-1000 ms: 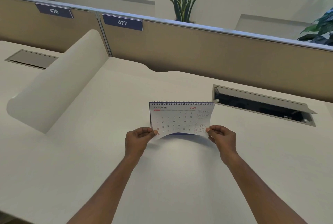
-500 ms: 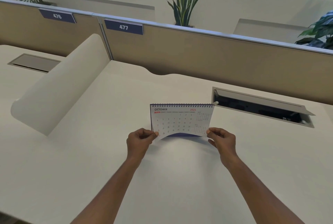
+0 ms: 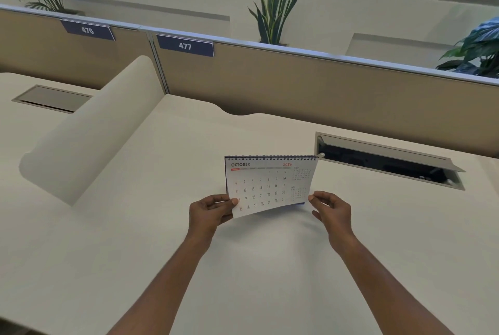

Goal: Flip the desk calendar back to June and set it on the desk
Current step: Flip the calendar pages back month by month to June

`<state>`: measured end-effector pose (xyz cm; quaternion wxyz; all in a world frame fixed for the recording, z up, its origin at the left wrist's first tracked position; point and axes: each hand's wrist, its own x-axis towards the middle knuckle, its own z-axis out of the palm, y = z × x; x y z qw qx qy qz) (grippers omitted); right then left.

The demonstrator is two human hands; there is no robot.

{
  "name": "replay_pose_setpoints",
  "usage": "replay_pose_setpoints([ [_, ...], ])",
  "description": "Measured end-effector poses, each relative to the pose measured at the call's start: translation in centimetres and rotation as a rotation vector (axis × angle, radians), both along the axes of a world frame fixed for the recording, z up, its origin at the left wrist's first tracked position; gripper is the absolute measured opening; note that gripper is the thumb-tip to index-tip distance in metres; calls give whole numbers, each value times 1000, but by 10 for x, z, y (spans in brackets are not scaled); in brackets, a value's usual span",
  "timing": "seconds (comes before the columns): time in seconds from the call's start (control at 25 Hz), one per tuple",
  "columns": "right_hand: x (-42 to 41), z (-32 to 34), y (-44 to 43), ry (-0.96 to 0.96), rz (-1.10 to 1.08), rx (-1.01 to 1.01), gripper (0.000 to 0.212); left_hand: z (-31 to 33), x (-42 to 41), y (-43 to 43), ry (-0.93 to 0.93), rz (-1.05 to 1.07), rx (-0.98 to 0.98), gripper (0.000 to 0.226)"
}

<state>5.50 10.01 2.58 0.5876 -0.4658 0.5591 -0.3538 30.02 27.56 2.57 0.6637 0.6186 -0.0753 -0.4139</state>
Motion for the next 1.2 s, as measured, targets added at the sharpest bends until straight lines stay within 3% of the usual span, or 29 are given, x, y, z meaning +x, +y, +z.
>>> replay_pose_setpoints([
  [0.44, 3, 0, 9, 18, -53, 30, 24, 7, 3, 8, 55, -58, -21, 20],
  [0.68, 1, 1, 11, -7, -47, 52, 7, 7, 2, 12, 21, -58, 2, 14],
  [0.96, -3, 4, 11, -21, -35, 36, 22, 8, -2, 8, -106, -24, 77, 14],
  [1.2, -7, 13, 8, -110, -15, 66, 12, 10, -3, 9, 11, -52, -18, 16],
])
